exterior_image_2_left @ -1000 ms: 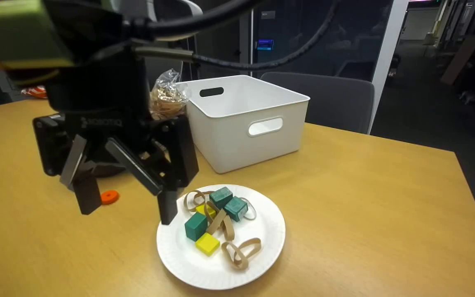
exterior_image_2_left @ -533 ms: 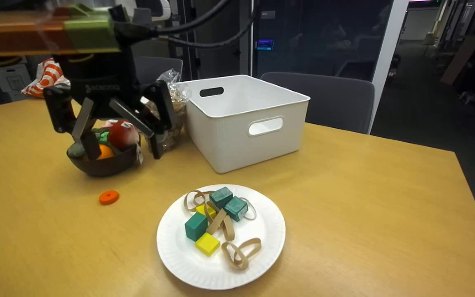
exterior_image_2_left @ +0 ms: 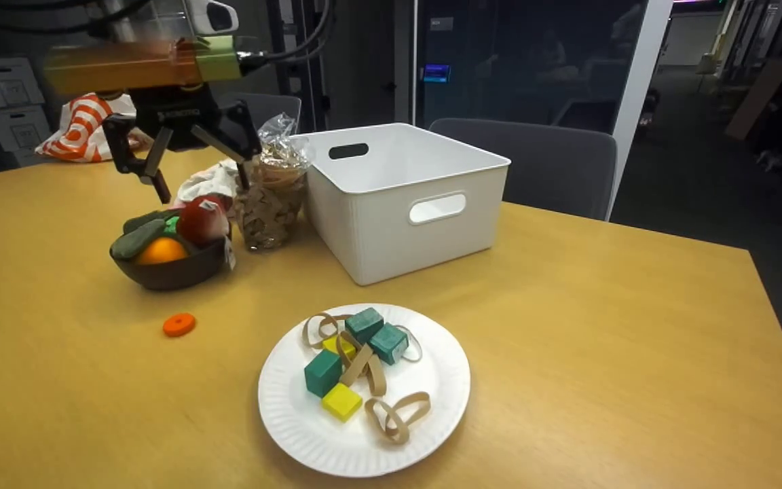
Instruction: Unfold the white towel and the peach and pink shirts
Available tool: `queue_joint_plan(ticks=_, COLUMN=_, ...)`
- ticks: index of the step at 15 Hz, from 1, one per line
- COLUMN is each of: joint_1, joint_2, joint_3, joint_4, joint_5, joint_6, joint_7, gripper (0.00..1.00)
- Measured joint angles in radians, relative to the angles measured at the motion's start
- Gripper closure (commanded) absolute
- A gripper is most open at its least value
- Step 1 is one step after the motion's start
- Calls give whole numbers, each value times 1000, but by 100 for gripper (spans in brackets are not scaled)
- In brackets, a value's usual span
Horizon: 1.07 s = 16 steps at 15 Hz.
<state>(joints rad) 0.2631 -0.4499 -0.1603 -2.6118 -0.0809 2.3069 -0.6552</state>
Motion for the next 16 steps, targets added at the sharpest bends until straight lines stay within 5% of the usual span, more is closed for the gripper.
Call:
queue_joint_plan(ticks=7, joint_1=61, joint_2=266, joint_3=128, joint_4=174, joint_5=114, joint_6=159, joint_7=-168, gripper=0)
queue_joint_plan(ticks=16, joint_1=65, joint_2=404, joint_3=337, joint_4=358, joint_5=109, joint_6=182, joint_7=-211, gripper=0)
